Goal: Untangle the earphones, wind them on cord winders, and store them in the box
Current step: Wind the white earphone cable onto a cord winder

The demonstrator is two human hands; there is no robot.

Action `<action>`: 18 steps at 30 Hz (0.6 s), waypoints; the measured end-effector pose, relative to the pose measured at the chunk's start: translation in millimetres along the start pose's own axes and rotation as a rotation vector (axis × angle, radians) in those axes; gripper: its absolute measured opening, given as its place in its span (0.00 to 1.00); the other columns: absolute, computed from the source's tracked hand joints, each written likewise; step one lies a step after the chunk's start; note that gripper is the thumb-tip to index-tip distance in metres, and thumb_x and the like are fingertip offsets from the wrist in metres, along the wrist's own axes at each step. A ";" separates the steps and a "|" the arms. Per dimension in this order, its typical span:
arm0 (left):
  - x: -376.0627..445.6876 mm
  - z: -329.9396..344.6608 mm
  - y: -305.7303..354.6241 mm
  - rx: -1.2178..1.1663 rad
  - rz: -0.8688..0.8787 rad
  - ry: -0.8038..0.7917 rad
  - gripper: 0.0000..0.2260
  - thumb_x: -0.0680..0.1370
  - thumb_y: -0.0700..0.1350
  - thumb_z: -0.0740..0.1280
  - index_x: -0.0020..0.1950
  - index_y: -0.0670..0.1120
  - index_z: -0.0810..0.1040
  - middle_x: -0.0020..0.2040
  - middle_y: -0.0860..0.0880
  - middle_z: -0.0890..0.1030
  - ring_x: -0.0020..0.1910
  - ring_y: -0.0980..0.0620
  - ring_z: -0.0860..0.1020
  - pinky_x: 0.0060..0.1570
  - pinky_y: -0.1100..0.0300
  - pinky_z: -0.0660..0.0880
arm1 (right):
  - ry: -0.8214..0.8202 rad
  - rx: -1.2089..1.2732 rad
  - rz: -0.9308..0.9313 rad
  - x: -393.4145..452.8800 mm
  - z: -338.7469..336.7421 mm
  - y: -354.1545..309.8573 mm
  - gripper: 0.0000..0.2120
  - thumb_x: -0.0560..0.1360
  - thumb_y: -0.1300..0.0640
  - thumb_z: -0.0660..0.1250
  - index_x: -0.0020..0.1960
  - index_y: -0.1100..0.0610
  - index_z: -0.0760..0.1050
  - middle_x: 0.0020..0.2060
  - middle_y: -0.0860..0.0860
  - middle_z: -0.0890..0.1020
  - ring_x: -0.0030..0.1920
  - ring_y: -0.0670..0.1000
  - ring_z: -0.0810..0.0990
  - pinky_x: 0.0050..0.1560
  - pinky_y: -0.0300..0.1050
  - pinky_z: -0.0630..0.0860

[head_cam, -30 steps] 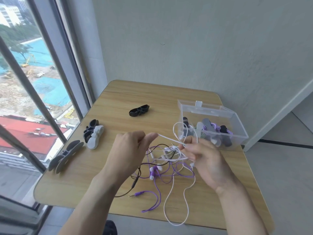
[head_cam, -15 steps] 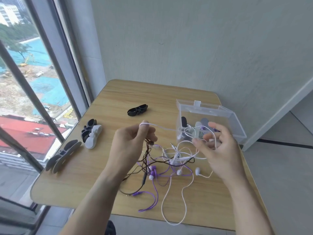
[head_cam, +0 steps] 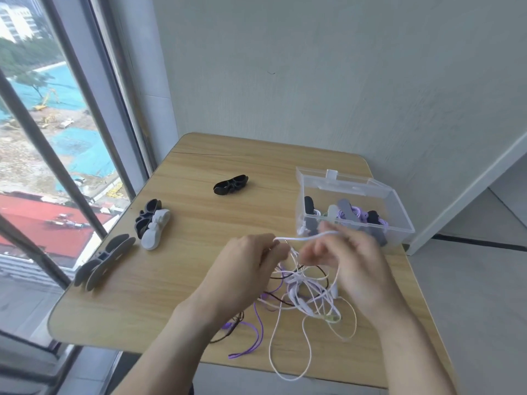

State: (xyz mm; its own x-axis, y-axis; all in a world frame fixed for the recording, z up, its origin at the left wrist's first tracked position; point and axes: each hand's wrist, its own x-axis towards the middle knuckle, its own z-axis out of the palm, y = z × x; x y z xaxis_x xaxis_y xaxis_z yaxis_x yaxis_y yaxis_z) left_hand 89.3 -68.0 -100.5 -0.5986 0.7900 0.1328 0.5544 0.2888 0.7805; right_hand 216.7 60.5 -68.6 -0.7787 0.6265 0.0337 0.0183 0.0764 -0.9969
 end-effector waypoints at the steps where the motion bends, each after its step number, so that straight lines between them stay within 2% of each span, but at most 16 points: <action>1: 2.3 -2.5 -4.6 0.026 -0.017 0.001 0.13 0.81 0.50 0.66 0.39 0.47 0.81 0.25 0.54 0.72 0.27 0.54 0.70 0.28 0.64 0.63 | 0.007 0.241 0.025 1.9 -4.1 -3.0 0.19 0.80 0.57 0.60 0.31 0.59 0.72 0.34 0.57 0.83 0.40 0.57 0.84 0.42 0.48 0.80; 2: 4.2 -4.8 -8.3 0.040 -0.041 -0.001 0.12 0.80 0.50 0.66 0.41 0.48 0.83 0.26 0.54 0.75 0.29 0.54 0.72 0.29 0.64 0.65 | -0.005 0.492 0.050 2.9 -8.9 -5.2 0.20 0.79 0.55 0.59 0.29 0.59 0.71 0.34 0.58 0.82 0.41 0.58 0.84 0.41 0.49 0.81; 4: 6.4 -10.1 -12.2 0.015 -0.088 0.014 0.09 0.80 0.49 0.68 0.41 0.49 0.84 0.32 0.54 0.81 0.33 0.57 0.77 0.33 0.67 0.68 | -0.008 0.825 0.094 5.3 -18.0 -7.7 0.22 0.81 0.51 0.56 0.29 0.56 0.71 0.37 0.56 0.81 0.52 0.59 0.84 0.48 0.52 0.83; 6: 7.8 -15.2 -12.8 -0.023 -0.094 0.075 0.07 0.78 0.48 0.70 0.42 0.50 0.85 0.37 0.56 0.83 0.38 0.60 0.79 0.37 0.71 0.70 | -0.006 0.942 0.141 7.3 -21.2 -7.2 0.23 0.84 0.50 0.54 0.32 0.55 0.69 0.38 0.55 0.78 0.61 0.63 0.81 0.55 0.57 0.81; 8: 9.5 -17.5 -13.8 -0.012 -0.075 0.140 0.05 0.77 0.46 0.72 0.43 0.51 0.86 0.40 0.57 0.82 0.41 0.62 0.79 0.39 0.75 0.68 | -0.010 0.964 0.160 7.0 -21.4 -5.7 0.22 0.85 0.51 0.53 0.33 0.55 0.69 0.40 0.56 0.77 0.62 0.65 0.80 0.55 0.60 0.80; 11: 13.0 -15.1 -18.6 0.052 -0.057 0.196 0.04 0.77 0.44 0.73 0.45 0.51 0.87 0.43 0.58 0.81 0.43 0.63 0.78 0.41 0.76 0.66 | -0.029 0.969 0.171 5.4 -19.1 -5.2 0.24 0.84 0.49 0.53 0.33 0.56 0.70 0.46 0.59 0.80 0.55 0.63 0.83 0.50 0.57 0.82; 13: 14.9 -13.5 -21.7 0.117 -0.048 0.224 0.04 0.76 0.43 0.73 0.46 0.51 0.87 0.41 0.60 0.79 0.43 0.60 0.77 0.42 0.74 0.65 | -0.041 0.959 0.172 5.6 -20.1 -4.4 0.25 0.83 0.46 0.53 0.31 0.55 0.69 0.42 0.57 0.78 0.41 0.58 0.82 0.47 0.54 0.81; 14: 15.4 -13.0 -22.8 0.149 -0.036 0.243 0.04 0.76 0.43 0.73 0.47 0.51 0.87 0.41 0.61 0.77 0.44 0.58 0.76 0.43 0.72 0.64 | -0.037 0.938 0.175 6.0 -20.9 -5.1 0.24 0.82 0.45 0.53 0.31 0.55 0.67 0.36 0.55 0.74 0.34 0.55 0.76 0.46 0.52 0.80; 16: 15.7 -12.8 -22.0 0.164 -0.007 0.304 0.04 0.76 0.43 0.73 0.46 0.52 0.86 0.41 0.61 0.77 0.47 0.55 0.76 0.45 0.67 0.64 | -0.002 0.853 0.197 7.8 -22.0 -5.7 0.20 0.78 0.44 0.57 0.31 0.54 0.64 0.30 0.52 0.66 0.27 0.51 0.63 0.41 0.47 0.76; 18: 13.6 -11.4 -16.5 0.101 0.011 0.368 0.04 0.77 0.43 0.71 0.46 0.52 0.84 0.42 0.60 0.80 0.44 0.61 0.76 0.45 0.66 0.67 | 0.019 0.653 0.229 8.0 -20.0 -2.5 0.15 0.69 0.46 0.67 0.35 0.55 0.66 0.29 0.50 0.63 0.25 0.48 0.57 0.32 0.42 0.70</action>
State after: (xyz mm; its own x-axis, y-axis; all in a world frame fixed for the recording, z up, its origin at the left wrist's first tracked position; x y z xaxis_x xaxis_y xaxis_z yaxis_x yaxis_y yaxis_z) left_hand 65.5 -68.2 -104.6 -0.7499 0.5515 0.3654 0.6050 0.3481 0.7161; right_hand 223.0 80.8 -64.5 -0.7892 0.5850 -0.1869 -0.2054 -0.5383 -0.8173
